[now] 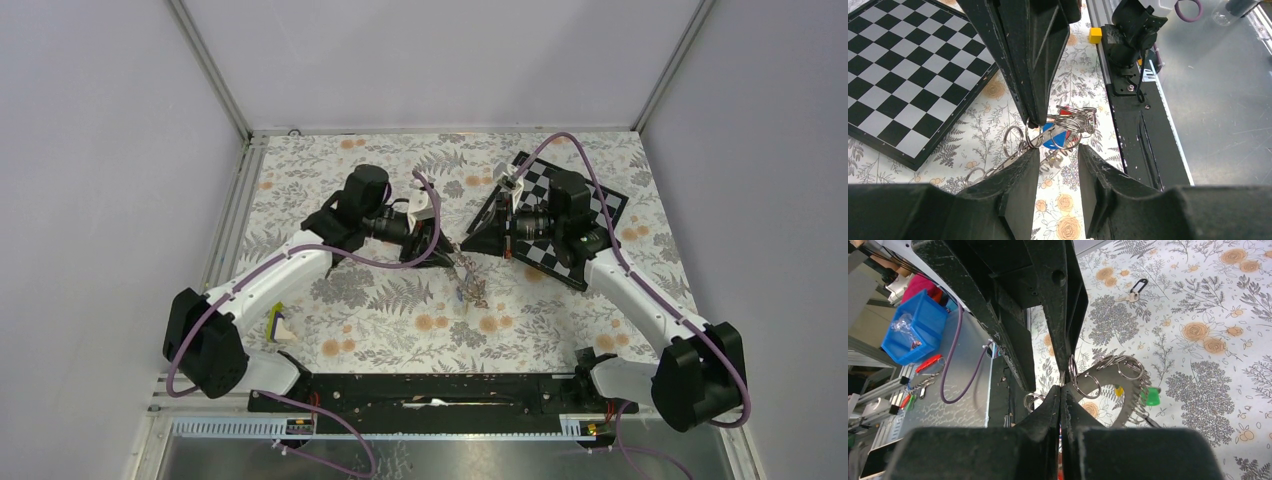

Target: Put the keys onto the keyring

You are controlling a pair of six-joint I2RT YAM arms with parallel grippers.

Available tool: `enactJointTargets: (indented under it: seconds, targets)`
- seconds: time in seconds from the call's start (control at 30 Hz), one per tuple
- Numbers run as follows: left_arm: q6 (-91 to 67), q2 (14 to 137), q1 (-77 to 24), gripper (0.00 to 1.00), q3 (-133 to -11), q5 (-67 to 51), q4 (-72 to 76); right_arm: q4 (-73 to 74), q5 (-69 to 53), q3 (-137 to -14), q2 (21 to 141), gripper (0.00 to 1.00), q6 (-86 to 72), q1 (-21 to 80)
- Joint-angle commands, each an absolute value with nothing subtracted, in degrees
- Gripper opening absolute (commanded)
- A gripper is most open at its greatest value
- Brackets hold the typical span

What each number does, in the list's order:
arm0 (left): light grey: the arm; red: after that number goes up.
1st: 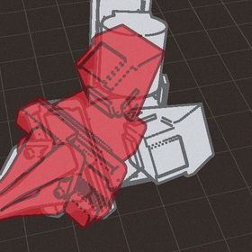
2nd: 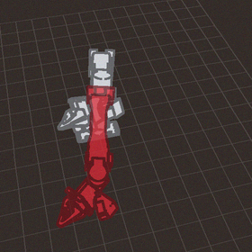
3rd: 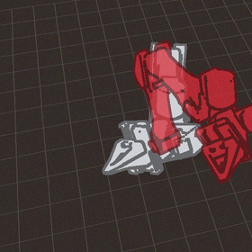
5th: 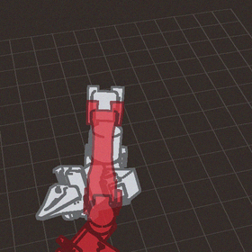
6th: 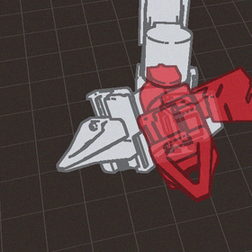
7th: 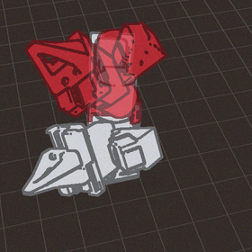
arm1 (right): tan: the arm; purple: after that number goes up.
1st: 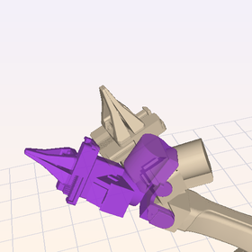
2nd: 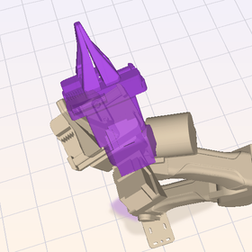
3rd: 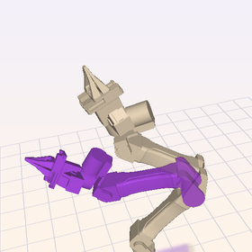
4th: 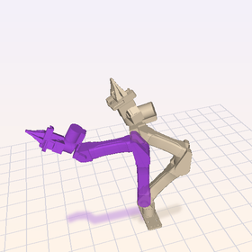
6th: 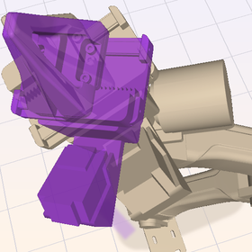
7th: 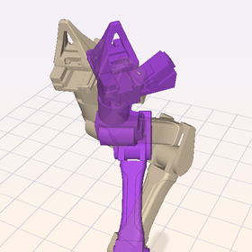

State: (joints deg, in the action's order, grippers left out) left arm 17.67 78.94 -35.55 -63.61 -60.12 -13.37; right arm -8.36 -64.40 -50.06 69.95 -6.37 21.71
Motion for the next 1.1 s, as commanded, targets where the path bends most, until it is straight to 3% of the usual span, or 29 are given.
enactJointTargets:
  seconds: [0.0,0.2,0.7,0.77,0.93,1.07]
  targets:
    - [11.05,78.91,-34.76,0.39,-62.23,-59.42,-3.44,-18.68,-68.44,-49.78,70.0,0.0,-12.04,21.2]
    - [7.09,79.32,-34.45,0.34,-61.21,-61.2,0.34,-18.94,-68.03,-49.66,69.87,0.0,-12.03,21.18]
    - [0.18,81.26,-33.84,0.0,-61.17,-63.36,6.21,-18.9,-67.63,-48.41,69.65,0.0,-10.28,21.17]
    - [0.17,80.9,-33.84,0.0,-61.55,-63.09,5.57,-18.69,-67.44,-48.11,69.49,0.0,-9.57,21.14]
    - [7.86,80.38,-34.3,0.0,-66.14,-60.02,-8.2,-12.96,-65.74,-48.89,69.15,0.0,-1.96,21.18]
    - [19.99,81.0,-35.68,0.0,-73.02,-52.56,-25.5,-4.3,-63.18,-51.03,68.23,0.16,8.58,21.18]
